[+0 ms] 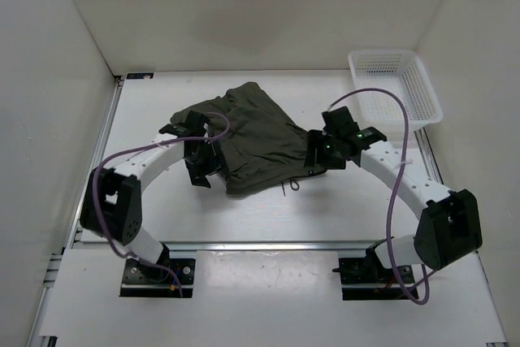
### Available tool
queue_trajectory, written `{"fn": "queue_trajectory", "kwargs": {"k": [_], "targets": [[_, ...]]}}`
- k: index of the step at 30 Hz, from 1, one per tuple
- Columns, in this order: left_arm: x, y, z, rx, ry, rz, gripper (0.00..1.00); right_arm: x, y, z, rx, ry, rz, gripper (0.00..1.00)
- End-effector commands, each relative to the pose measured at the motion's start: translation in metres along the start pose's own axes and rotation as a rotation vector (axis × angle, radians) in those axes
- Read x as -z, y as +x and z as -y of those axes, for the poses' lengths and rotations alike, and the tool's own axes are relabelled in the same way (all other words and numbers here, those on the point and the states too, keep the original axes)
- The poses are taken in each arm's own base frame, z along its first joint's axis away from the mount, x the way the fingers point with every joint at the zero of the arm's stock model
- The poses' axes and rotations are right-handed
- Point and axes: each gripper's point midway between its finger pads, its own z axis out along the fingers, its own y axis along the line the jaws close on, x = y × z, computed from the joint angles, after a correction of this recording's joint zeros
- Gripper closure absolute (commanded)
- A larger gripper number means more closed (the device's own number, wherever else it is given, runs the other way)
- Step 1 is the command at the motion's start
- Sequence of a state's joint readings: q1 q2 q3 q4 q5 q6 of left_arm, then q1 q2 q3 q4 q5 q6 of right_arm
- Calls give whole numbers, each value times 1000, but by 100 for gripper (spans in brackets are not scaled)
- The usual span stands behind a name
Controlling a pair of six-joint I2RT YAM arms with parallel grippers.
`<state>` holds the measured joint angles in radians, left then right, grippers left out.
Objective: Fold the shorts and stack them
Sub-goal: Flatten the shorts out
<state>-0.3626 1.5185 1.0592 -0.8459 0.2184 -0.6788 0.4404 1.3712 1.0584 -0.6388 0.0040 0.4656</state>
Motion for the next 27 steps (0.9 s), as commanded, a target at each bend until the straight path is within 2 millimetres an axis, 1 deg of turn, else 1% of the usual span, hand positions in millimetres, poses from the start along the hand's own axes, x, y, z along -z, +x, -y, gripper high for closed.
{"fn": "queue_trajectory", "kwargs": {"k": [1, 2, 3, 4, 5, 6, 7, 8, 9, 10, 11, 12, 13, 14, 15, 16, 17, 18, 19, 21, 22, 23, 24, 26, 27], "targets": [[-2, -35, -2, 22, -17, 79, 21, 10, 5, -46, 124, -81, 6, 28], [-1, -44, -6, 45, -19, 91, 21, 10, 5, -60, 159, -91, 6, 24], [3, -56, -18, 95, -26, 109, 22, 10, 19, -85, 226, -119, -8, 19], [7, -65, -23, 109, -25, 127, 22, 9, 25, -99, 263, -129, -15, 18], [9, -71, -30, 136, -29, 138, 24, 6, 38, -128, 323, -161, -37, 15], [17, -82, -51, 205, -56, 155, 26, 4, 43, -141, 354, -170, -44, 12], [22, -89, -59, 238, -62, 167, 28, 1, 50, -155, 384, -184, -57, 12], [25, -92, -69, 283, -72, 167, 29, -6, 58, -179, 432, -198, -66, 10], [35, -99, -74, 309, -69, 192, 29, -10, 62, -190, 450, -207, -74, 9], [46, -106, -86, 354, -75, 211, 30, -15, 64, -204, 466, -221, -74, 9], [57, -108, -90, 379, -77, 244, 30, -33, 78, -213, 498, -201, -108, 9], [68, -114, -90, 384, -64, 280, 30, -35, 70, -227, 494, -203, -80, 7], [78, -118, -89, 388, -54, 307, 30, -57, 78, -226, 487, -171, -116, 7], [91, -119, -92, 396, -58, 339, 30, -66, 80, -230, 460, -160, -127, 7], [97, -119, -90, 392, -52, 352, 30, -71, 77, -237, 460, -161, -126, 9], [103, -121, -93, 401, -60, 368, 30, -89, 83, -234, 449, -128, -147, 11], [109, -121, -93, 399, -63, 384, 30, -98, 79, -234, 442, -97, -127, 13], [114, -122, -95, 411, -65, 388, 29, -105, 75, -230, 427, -69, -126, 24], [114, -123, -96, 412, -73, 392, 29, -119, 70, -227, 421, -37, -123, 34], [115, -123, -100, 411, -77, 395, 29, -129, 63, -208, 386, 51, -109, 60], [115, -121, -100, 413, -81, 387, 29, -129, 54, -199, 365, 64, -106, 87], [115, -121, -101, 402, -83, 386, 29, -131, 58, -181, 348, 102, -122, 97], [114, -121, -99, 400, -75, 382, 29, -114, 49, -177, 320, 90, -100, 100], [117, -122, -98, 387, -73, 390, 29, -101, 31, -151, 284, 132, -35, 100], [114, -122, -97, 379, -69, 374, 29, -81, 34, -127, 276, 157, -21, 100]]}}
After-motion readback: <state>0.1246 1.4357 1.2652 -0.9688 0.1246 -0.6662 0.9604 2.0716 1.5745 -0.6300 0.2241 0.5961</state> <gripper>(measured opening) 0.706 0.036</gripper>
